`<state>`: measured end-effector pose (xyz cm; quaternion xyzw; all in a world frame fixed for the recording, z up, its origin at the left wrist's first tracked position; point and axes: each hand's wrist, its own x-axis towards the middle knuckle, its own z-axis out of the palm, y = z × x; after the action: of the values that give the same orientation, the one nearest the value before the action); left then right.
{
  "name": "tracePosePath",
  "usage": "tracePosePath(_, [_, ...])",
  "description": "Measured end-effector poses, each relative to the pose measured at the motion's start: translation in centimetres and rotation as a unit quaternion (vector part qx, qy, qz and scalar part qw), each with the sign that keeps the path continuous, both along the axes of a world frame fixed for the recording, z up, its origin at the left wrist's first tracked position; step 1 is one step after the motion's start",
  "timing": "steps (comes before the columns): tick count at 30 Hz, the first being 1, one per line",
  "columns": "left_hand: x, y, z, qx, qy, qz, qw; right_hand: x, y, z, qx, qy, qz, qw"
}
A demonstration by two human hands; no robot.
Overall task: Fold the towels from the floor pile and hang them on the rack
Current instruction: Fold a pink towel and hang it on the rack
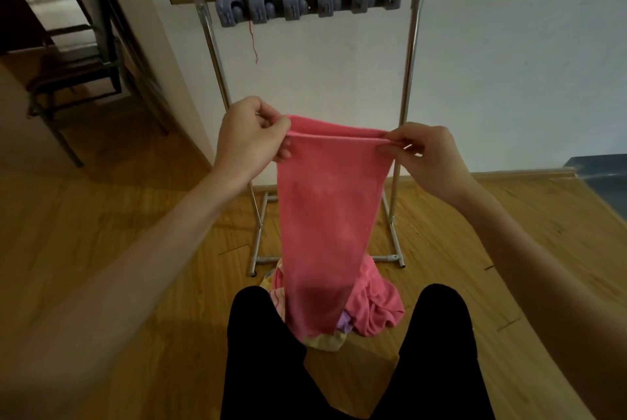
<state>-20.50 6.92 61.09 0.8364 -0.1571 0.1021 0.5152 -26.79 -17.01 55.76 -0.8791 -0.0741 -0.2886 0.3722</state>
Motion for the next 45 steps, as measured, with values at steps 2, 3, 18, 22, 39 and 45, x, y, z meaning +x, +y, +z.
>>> tracePosePath(2, [0.5, 0.3, 0.8, 0.048, -0.067, 0.021, 0.996, 0.4, -0.1, 0.9, -0.003, -0.022, 0.002, 1.0])
tracePosePath(3, [0.8, 0.4, 1.2, 0.068, -0.096, 0.03, 0.993, 0.5, -0.1, 1.3, 0.004, -0.034, 0.001, 0.999])
tracePosePath(18, [1.2, -0.1, 0.5, 0.217, 0.083, -0.313, 0.921, 1.3, -0.9, 0.1, 0.089, -0.021, -0.01, 0.996])
tracePosePath(22, [0.1, -0.7, -1.8, 0.255, 0.051, -0.381, 0.887, 1.3, -0.7, -1.1, 0.07, 0.008, -0.021, 0.997])
tracePosePath(39, [-0.4, -1.8, -3.3, 0.364, -0.378, -0.383, 0.76, 0.3, -0.4, -2.1, 0.071, 0.015, -0.01, 0.997])
tracePosePath(45, [0.6, -3.2, -3.3, 0.36, -0.462, -0.4, 0.705, 0.1, -0.8, -2.2, 0.067, 0.018, -0.059, 0.996])
